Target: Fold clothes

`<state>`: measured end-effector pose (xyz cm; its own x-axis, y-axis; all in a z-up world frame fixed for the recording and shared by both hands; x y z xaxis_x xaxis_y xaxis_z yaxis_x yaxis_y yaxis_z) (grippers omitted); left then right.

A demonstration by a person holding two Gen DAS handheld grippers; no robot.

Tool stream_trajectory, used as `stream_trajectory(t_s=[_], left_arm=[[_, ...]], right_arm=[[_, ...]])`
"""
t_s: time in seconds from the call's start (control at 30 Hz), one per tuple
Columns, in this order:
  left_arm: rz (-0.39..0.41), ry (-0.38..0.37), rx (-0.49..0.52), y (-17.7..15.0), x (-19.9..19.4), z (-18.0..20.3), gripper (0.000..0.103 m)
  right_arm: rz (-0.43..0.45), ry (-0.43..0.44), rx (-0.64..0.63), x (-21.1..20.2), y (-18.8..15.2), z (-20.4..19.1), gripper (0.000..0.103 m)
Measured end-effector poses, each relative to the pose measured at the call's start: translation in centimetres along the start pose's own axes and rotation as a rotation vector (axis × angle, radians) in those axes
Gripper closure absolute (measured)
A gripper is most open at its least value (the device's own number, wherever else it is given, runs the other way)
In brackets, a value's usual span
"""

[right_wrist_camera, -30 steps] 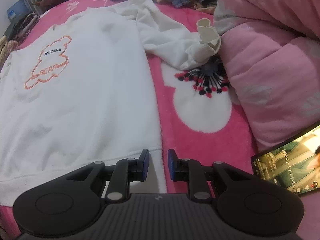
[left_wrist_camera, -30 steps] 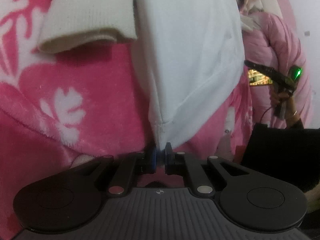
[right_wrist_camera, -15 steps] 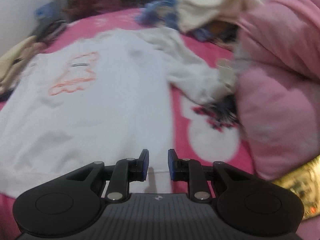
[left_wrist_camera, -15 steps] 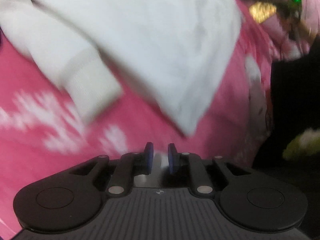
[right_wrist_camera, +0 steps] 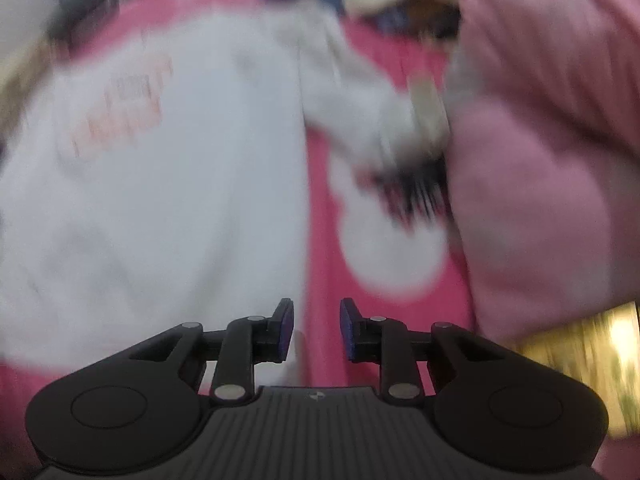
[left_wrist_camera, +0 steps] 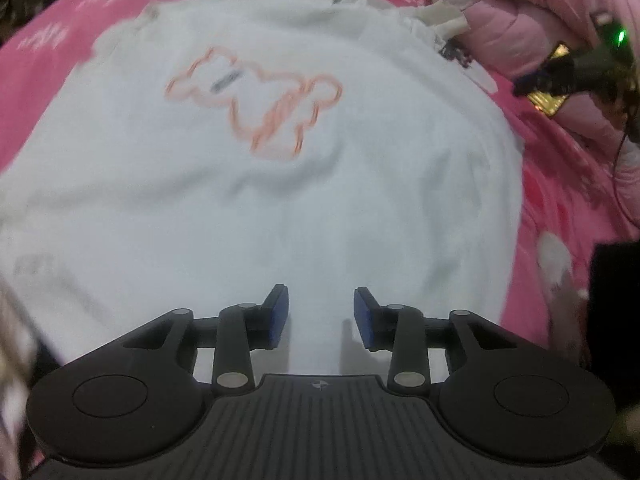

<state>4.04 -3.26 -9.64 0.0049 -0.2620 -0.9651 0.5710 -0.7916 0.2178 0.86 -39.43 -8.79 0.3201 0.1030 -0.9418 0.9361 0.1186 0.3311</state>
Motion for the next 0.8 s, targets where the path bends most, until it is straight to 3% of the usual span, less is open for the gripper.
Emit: stream_trajectory(t_s=[0.2, 0.3, 0.4, 0.57, 0.67, 0.8], left_arm=[[-0.024, 0.086, 0.103, 5.7, 3.5, 2.1, 0.066], [-0.002, 0.099, 0.136, 8.0, 3.8, 2.6, 0.066], [0.061, 0.091, 0.116, 10.5, 4.7, 2.8, 0.065], [0.242, 0.053, 0.058, 14.0, 6.0, 3.6, 0.065], [0.312, 0.039, 0.060, 15.6, 6.7, 4.1, 0.065], [0.347, 0.057, 0.081, 17.8, 8.1, 4.0, 0.065]], right_arm=[[0.095, 0.057, 0.142, 2.5, 7.1, 0.2, 0.068], [0.107, 0.189, 0.413, 4.1, 9.5, 3.0, 0.060], [0.078, 0.383, 0.731, 6.8, 11.4, 5.9, 0.057], [-0.010, 0.521, 1.132, 10.7, 11.0, 8.2, 0.054], [-0.025, 0.552, 1.204, 11.8, 11.0, 7.8, 0.050], [-0.018, 0.495, 1.227, 14.4, 12.3, 8.5, 0.048]])
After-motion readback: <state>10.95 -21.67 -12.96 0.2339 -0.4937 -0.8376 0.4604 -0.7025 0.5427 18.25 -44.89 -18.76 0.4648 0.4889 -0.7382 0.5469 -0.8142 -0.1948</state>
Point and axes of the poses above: each gripper's, at about its wrist camera, not at the fingertips, and x roughly the way its jaws point, z to its right, y to its top, the point moved 9 cm from there along x, roughly the way its jaws point, and after that the axes turned 8 degrees about -z, right-handed, at the moved point
